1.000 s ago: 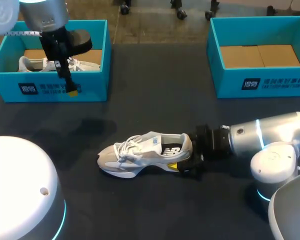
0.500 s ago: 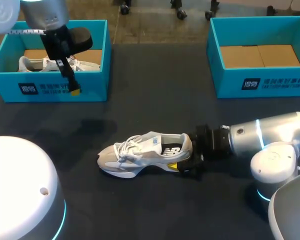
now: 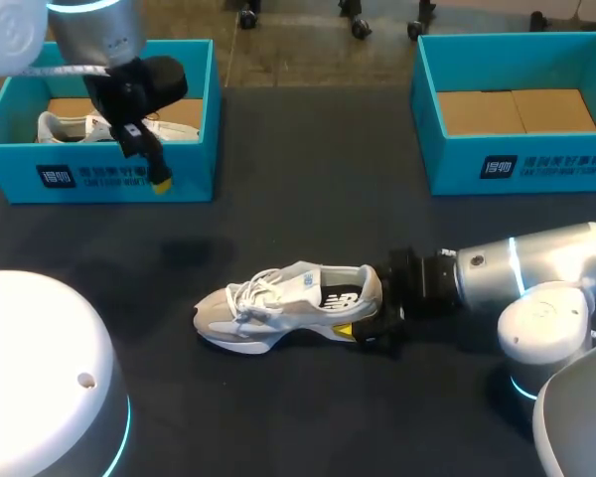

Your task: Take the shoe out of the shoebox, open the shoe tongue, remove and reinsert the insole, then place the shoe into the shoebox

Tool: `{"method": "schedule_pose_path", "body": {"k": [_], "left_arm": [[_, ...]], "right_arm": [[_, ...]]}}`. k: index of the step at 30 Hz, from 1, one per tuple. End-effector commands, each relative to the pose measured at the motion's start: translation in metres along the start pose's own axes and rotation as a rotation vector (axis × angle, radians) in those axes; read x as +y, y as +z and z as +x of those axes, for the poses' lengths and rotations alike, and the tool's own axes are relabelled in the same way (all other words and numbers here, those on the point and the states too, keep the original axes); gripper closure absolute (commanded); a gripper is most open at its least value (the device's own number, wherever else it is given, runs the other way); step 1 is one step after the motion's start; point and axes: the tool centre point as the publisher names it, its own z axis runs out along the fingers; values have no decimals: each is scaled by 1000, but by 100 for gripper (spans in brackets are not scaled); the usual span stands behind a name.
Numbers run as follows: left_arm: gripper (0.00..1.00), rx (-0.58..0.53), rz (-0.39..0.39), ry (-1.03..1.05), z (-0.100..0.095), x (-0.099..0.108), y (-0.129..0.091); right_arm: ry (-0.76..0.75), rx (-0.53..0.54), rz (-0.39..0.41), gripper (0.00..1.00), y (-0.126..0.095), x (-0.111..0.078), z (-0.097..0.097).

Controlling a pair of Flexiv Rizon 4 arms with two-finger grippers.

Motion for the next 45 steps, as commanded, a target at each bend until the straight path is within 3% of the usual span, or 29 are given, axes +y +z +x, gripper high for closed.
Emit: {"method": "schedule_pose_path", "body": {"k": [1, 7, 12, 24, 33, 38, 45], "left_arm": [[0, -10, 33, -168, 13, -4, 4], [0, -40, 116, -359, 26, -8, 6], [0, 4, 42, -530, 37, -17, 7], [0, -62, -32, -733, 65, -21, 4], [0, -32, -111, -777, 90, -35, 8], [0, -26, -92, -788, 105, -47, 10], [0, -7, -125, -805, 130, -67, 18]], "right_arm": [[0, -1, 3, 100, 0, 1, 1], [0, -1, 3, 100, 0, 1, 1], [0, -1, 3, 100, 0, 1, 1], [0, -1, 3, 100, 0, 1, 1], [0, -1, 3, 100, 0, 1, 1], [0, -1, 3, 100, 0, 1, 1], [0, -1, 3, 100, 0, 1, 1]]}}
